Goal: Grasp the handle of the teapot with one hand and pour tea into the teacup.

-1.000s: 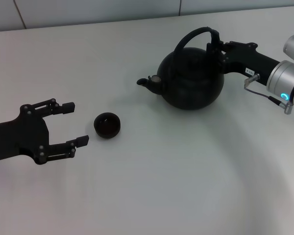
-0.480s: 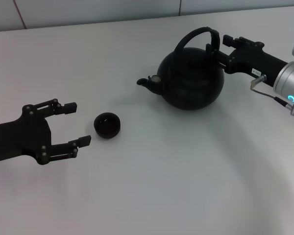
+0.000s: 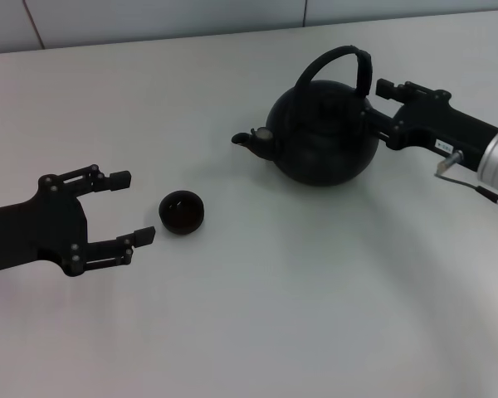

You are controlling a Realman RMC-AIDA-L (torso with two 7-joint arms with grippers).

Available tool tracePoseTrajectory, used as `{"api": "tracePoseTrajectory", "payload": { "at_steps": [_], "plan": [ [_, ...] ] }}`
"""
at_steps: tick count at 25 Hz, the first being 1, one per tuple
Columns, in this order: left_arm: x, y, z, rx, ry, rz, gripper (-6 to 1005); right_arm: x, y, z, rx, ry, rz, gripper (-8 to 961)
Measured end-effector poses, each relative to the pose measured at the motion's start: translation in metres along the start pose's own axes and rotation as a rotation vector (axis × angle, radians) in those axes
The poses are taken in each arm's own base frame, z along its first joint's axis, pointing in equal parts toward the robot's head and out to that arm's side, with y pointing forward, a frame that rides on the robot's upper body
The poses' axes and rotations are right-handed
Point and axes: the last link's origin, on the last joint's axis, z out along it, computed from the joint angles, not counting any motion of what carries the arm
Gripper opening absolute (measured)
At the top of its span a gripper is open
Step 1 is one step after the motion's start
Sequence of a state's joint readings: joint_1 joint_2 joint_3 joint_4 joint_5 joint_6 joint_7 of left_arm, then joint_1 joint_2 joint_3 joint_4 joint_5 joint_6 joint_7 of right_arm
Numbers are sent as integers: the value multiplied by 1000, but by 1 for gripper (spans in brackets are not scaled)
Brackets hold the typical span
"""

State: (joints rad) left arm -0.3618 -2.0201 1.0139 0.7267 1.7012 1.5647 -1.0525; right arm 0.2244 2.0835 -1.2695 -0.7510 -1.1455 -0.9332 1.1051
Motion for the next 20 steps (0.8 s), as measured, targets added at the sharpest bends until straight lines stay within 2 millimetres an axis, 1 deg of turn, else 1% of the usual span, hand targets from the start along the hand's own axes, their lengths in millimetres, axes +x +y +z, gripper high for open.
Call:
{"api": "tracePoseTrajectory", "payload": {
  "at_steps": [3,4,5,6,8,9,10,11,15,16,20],
  "plan": [
    [0,0,0,0,1,-10,786,-3,4,-6,-22,-22,-5,563],
    [0,0,0,-1,1,-10,786,-5,7,-8,-47,-39,-9,563],
    [1,0,0,-1,3,-10,786,-12,16,-12,-108,-78,-26,563],
    [2,0,0,-1,6,-8,786,-12,16,-12,-108,-78,-26,563],
    [2,0,0,-1,9,-6,786,-19,25,-12,-169,-115,-71,563],
    [3,0,0,-1,10,-5,786,-23,29,-10,-205,-128,-99,563],
    [3,0,0,-2,11,-5,786,-28,38,-4,-279,-130,-151,563],
    [3,0,0,-3,13,-4,786,-28,38,-4,-279,-130,-151,563],
    [7,2,2,-4,21,7,786,-40,60,17,-454,-70,-303,562],
    [7,2,2,-4,21,7,786,-40,60,17,-454,-70,-303,562],
    [8,5,1,-6,27,-3,786,-45,75,25,-530,-62,-352,562]
  ]
}}
